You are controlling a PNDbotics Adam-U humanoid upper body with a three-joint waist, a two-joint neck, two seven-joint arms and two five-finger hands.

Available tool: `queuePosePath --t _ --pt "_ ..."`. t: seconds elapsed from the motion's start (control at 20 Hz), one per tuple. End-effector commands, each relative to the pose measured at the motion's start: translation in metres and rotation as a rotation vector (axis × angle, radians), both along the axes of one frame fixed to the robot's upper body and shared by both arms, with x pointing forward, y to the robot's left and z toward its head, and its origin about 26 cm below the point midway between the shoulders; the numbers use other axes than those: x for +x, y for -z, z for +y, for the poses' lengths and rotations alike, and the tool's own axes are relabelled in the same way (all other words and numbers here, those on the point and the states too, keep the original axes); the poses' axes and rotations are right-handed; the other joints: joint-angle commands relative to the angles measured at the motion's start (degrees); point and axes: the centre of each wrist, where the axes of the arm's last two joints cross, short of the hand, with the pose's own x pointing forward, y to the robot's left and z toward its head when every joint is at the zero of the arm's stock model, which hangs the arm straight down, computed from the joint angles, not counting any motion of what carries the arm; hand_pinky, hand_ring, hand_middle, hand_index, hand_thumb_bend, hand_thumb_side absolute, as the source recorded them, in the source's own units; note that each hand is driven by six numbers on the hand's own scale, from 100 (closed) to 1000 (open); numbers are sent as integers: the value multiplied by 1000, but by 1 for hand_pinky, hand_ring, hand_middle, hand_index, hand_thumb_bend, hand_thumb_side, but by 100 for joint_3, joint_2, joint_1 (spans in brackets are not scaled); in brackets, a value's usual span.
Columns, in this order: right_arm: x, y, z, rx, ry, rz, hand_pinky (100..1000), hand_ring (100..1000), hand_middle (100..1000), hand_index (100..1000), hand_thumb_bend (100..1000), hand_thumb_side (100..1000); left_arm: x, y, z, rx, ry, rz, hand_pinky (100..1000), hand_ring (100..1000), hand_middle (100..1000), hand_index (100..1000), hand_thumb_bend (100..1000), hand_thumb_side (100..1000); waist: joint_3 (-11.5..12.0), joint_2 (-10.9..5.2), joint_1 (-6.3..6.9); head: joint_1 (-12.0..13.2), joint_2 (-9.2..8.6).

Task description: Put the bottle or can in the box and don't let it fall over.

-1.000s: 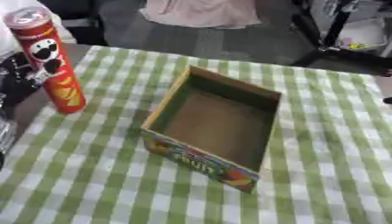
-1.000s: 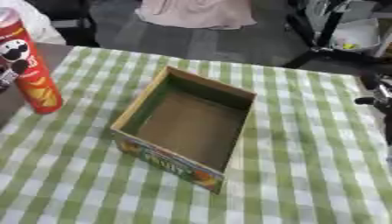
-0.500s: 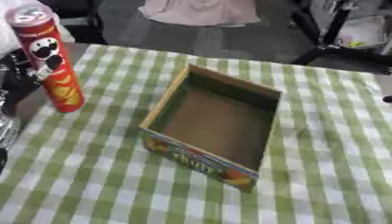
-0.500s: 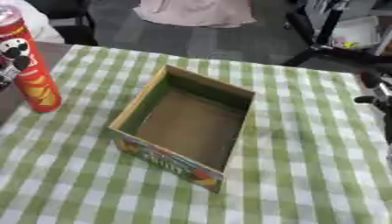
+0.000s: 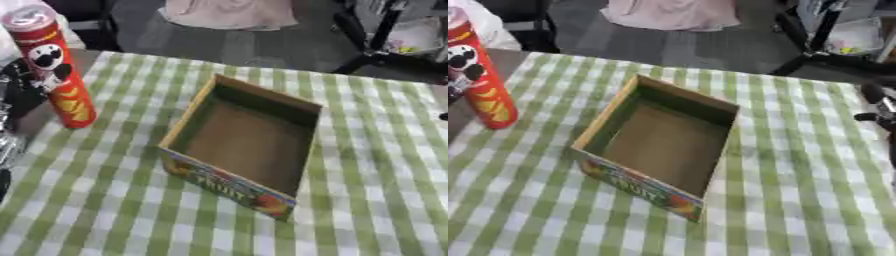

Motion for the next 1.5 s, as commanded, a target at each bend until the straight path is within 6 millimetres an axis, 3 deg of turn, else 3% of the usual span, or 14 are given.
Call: queuePosePath --t 0.05,0.55,1.5 --pt "0 -15 -3 -9 4 -36 533 873 1000 785 1000 541 -1 -16 6 16 -32 -34 1000 877 783 886 876 535 -15 -82 32 14 -82" --pt "0 -15 -2 -7 -5 -34 533 873 1000 785 1000 541 1 -20 3 -3 -16 -61 1000 862 756 855 905 543 -61 -44 36 29 -145" --pt "2 -17 -2 -5 -15 -33 529 870 1000 784 1000 541 4 -24 -2 -27 -51 -80 1000 885 776 882 905 557 -127 82 40 63 -228"
